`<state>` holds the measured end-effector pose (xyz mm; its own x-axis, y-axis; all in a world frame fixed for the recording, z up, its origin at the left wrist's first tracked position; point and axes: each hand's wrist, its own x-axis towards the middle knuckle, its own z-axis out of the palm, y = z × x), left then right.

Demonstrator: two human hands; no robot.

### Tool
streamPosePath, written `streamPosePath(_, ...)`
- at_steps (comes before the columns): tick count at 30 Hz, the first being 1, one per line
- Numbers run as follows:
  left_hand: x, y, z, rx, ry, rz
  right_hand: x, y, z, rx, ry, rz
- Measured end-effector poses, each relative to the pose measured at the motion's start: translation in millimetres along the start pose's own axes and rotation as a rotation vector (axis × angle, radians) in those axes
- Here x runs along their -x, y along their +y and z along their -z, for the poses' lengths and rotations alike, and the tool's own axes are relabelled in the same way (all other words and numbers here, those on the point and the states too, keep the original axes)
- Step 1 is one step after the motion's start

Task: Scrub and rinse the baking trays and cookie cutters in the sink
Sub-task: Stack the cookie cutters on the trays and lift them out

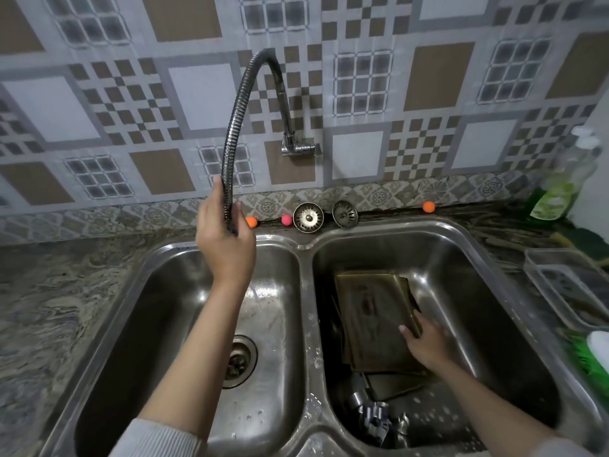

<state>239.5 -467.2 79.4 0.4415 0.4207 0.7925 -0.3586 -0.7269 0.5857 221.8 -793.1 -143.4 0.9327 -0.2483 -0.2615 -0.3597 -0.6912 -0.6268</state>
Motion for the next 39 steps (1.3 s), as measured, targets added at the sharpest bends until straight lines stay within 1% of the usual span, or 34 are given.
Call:
streamPosePath(2, -8.0, 4.8, -1.3, -0.013, 0.006, -0.055, -5.6, -30.5, 3.0, -0.04, 0.001, 0.086)
streamPosePath(3, -12.0, 6.8, -2.5, -0.011, 0.008, -0.073, -9.0, -53.2, 5.9, -0.085, 0.012, 0.158)
streamPosePath(7, -18.2, 8.9, -3.1, 0.005, -0.002, -0.064, -20.6, -175.1, 30.0, -0.246, 0.141, 0.541)
streamPosePath(9, -17.6, 7.0, -1.4, 0.001, -0.009, -0.082, -23.1, -233.1, 47.4, -0.293, 0.182, 0.682)
streamPosePath(11, -18.6, 5.6, -0.6, 0.002, -0.014, -0.101, -27.9, -278.0, 62.3, -0.29, 0.247, 0.782)
streamPosePath(13, -19.2, 7.0, 0.2, 0.014, -0.018, -0.088, -36.6, -307.3, 71.9, -0.267, 0.304, 0.841)
streamPosePath(16, -19.0, 8.9, 0.8, 0.012, -0.012, -0.097, -52.8, -326.8, 74.9, -0.192, 0.318, 0.864)
streamPosePath(19, -20.0, 8.2, -0.5, 0.014, 0.003, -0.116, -65.4, -329.1, 74.0, -0.096, 0.334, 0.899)
streamPosePath(23, -18.6, 5.4, -2.9, 0.019, 0.007, -0.103, -74.7, -331.6, 82.3, -0.057, 0.365, 0.961)
streamPosePath(26, -17.6, 5.7, -4.7, 0.034, 0.01, -0.094, -81.1, -341.9, 90.4, -0.118, 0.397, 0.959)
streamPosePath(31, -15.8, 1.9, -9.3, 0.037, 0.012, -0.099, -90.9, -369.0, 101.8, -0.323, 0.399, 0.85)
streamPosePath(36, -14.4, -2.7, -12.7, 0.062, 0.014, -0.097, -105.1, -386.0, 104.1, -0.365, 0.387, 0.728)
streamPosePath(39, -13.4, -7.5, -16.3, 0.091, 0.006, -0.062, -108.7, -390.5, 105.0, -0.362, 0.38, 0.699)
